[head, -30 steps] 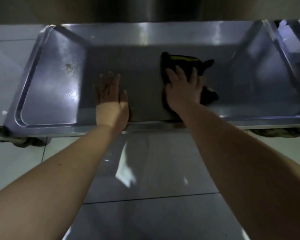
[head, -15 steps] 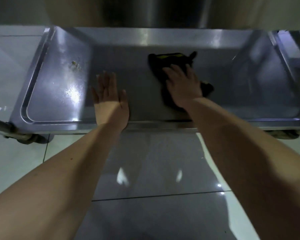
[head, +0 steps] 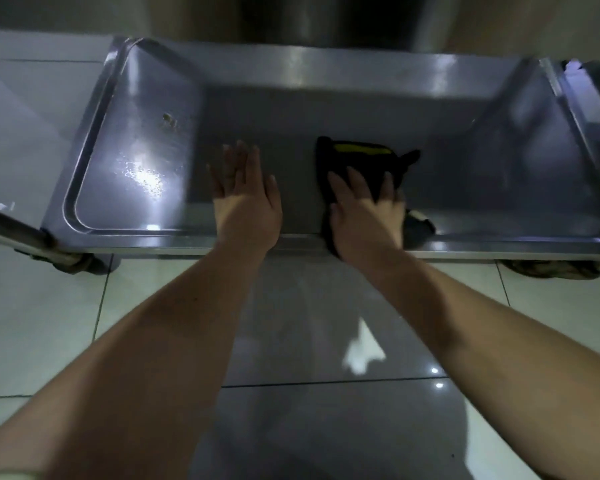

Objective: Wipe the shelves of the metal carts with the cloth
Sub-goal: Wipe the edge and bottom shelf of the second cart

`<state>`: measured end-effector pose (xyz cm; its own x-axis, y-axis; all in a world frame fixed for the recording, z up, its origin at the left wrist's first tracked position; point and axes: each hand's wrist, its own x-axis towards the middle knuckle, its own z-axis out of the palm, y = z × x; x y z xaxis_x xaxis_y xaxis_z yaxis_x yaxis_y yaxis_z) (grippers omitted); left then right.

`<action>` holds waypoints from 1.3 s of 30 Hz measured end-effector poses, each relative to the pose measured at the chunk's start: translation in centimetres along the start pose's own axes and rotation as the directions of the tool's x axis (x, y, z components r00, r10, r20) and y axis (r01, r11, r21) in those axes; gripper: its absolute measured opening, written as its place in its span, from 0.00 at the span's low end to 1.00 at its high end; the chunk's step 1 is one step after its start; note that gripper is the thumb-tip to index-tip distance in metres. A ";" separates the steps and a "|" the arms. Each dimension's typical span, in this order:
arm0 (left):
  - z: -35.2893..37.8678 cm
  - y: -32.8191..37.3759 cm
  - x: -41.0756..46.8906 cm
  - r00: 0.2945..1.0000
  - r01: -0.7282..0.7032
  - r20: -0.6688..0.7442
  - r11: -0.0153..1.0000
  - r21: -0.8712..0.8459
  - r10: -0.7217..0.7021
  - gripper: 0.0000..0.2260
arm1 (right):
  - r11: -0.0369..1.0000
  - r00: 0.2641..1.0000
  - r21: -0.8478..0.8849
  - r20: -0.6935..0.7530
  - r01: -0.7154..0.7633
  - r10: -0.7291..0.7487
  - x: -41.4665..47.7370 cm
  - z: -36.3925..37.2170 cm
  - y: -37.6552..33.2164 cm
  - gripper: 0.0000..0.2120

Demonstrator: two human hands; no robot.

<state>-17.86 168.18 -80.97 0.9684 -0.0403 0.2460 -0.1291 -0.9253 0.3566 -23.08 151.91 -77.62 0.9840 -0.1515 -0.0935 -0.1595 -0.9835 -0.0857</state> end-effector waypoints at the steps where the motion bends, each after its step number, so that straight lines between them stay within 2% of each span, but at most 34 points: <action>1: 0.0 -0.1 0.1 1.000 0.004 0.001 1.000 -0.001 -0.004 0.24 | 0.998 0.998 0.010 0.020 0.061 -0.061 0.2 0.2 -2.5 0.25; 3: -0.2 -0.6 0.3 0.999 0.034 0.018 0.999 -0.015 -0.034 0.27 | 0.991 0.988 0.032 0.077 0.132 -0.134 0.7 0.7 -6.6 0.25; 6: -1.5 -2.2 0.6 0.995 0.102 0.018 0.994 -0.032 -0.101 0.28 | 0.988 0.985 0.019 0.078 0.155 -0.156 1.3 1.0 -8.3 0.25; 11: -4.7 -7.7 0.1 0.987 -0.154 0.059 0.983 0.103 0.149 0.26 | 0.979 0.978 -0.006 -0.047 0.201 -0.201 1.3 1.7 -6.9 0.24; 13: -6.1 -11.1 0.2 0.996 -0.093 0.028 0.984 0.149 0.090 0.23 | 0.982 0.981 -0.023 -0.042 0.188 -0.189 1.2 1.8 -7.3 0.25; 15: -7.6 -14.3 0.5 0.999 0.046 0.002 0.988 0.148 -0.046 0.22 | 0.984 0.984 -0.036 -0.022 0.176 -0.177 1.3 1.9 -7.6 0.26; 17: -8.5 -16.9 0.9 0.994 0.103 0.019 0.985 0.136 -0.106 0.23 | 0.986 0.986 -0.045 -0.006 0.163 -0.164 1.5 1.8 -7.7 0.26; 21: -8.5 -18.8 1.0 0.994 0.062 0.080 0.987 0.147 -0.074 0.22 | 0.995 0.996 -0.046 0.043 0.083 -0.081 2.1 1.4 -9.2 0.26; 26: -8.1 -18.8 0.3 1.000 0.020 0.009 0.994 0.110 -0.021 0.23 | 0.999 0.998 -0.034 0.059 0.006 -0.004 4.4 1.7 -13.4 0.26; 30: -7.9 -18.6 0.3 0.999 0.034 -0.018 0.997 0.076 -0.033 0.23 | 0.999 1.000 0.033 -0.011 0.012 -0.012 8.8 1.4 -15.0 0.24; 33: -8.2 -18.7 0.3 0.998 0.048 -0.039 0.999 -0.026 -0.049 0.23 | 0.998 1.000 0.058 0.021 -0.018 0.017 10.7 1.0 -17.5 0.24; 34: -8.3 -18.8 0.1 0.998 0.043 -0.051 0.995 -0.088 -0.048 0.24 | 0.998 0.999 0.053 0.040 0.022 -0.024 10.8 1.0 -18.6 0.24; 36: -8.4 -19.0 -0.1 0.993 0.009 -0.113 0.973 -0.231 -0.036 0.26 | 0.978 0.977 0.043 0.062 0.203 -0.205 10.2 1.3 -21.2 0.24; 39: -8.4 -19.1 -0.2 0.979 -0.006 -0.191 0.941 -0.339 -0.063 0.27 | 0.857 0.857 0.026 0.012 0.514 -0.515 8.4 1.7 -25.3 0.24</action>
<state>-17.41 189.05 -80.29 0.9159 0.0911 0.3909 -0.1990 -0.7427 0.6394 -10.93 175.74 -77.95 0.9248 0.3776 -0.0475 0.3674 -0.9184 -0.1470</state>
